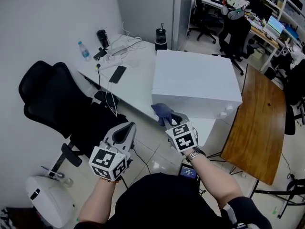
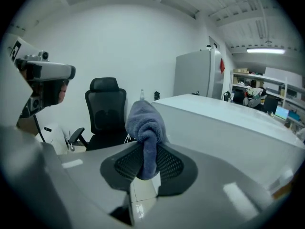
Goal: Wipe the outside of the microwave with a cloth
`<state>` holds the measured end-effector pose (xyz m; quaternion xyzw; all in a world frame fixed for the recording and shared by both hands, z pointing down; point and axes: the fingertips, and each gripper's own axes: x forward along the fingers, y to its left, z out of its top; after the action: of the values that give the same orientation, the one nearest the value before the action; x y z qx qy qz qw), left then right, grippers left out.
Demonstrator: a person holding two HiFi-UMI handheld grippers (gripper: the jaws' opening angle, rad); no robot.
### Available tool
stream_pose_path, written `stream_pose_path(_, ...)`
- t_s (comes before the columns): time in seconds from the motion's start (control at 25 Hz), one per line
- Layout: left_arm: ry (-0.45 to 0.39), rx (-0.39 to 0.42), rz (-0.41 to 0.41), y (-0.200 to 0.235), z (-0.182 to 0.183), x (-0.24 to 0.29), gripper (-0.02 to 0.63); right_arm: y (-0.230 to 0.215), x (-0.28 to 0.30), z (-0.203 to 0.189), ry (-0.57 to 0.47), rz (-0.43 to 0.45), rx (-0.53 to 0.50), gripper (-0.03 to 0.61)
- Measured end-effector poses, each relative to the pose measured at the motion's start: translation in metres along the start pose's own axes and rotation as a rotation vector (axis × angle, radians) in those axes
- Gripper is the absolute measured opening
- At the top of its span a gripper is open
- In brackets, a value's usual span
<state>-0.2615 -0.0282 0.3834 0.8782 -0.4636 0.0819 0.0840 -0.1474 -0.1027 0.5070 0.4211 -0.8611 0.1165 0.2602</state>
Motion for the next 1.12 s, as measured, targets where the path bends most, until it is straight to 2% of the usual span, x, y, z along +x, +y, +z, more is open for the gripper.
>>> stream_pose_path(0.16, 0.004, -0.015, 0.041, 0.019, -0.007, -0.013, 0.005, 0.008, 0.03, 0.003, 0.024, 0.018, -0.011, 0.074)
stream_pose_path(0.56, 0.006, -0.01, 0.071, 0.042, -0.008, -0.024, 0.005, 0.0, 0.076, 0.002, 0.072, -0.003, 0.037, 0.074)
stream_pose_path(1.12, 0.012, -0.022, 0.013, 0.038, -0.013, -0.011, 0.005, -0.023, 0.065, -0.007, 0.069, -0.08, 0.076, 0.074)
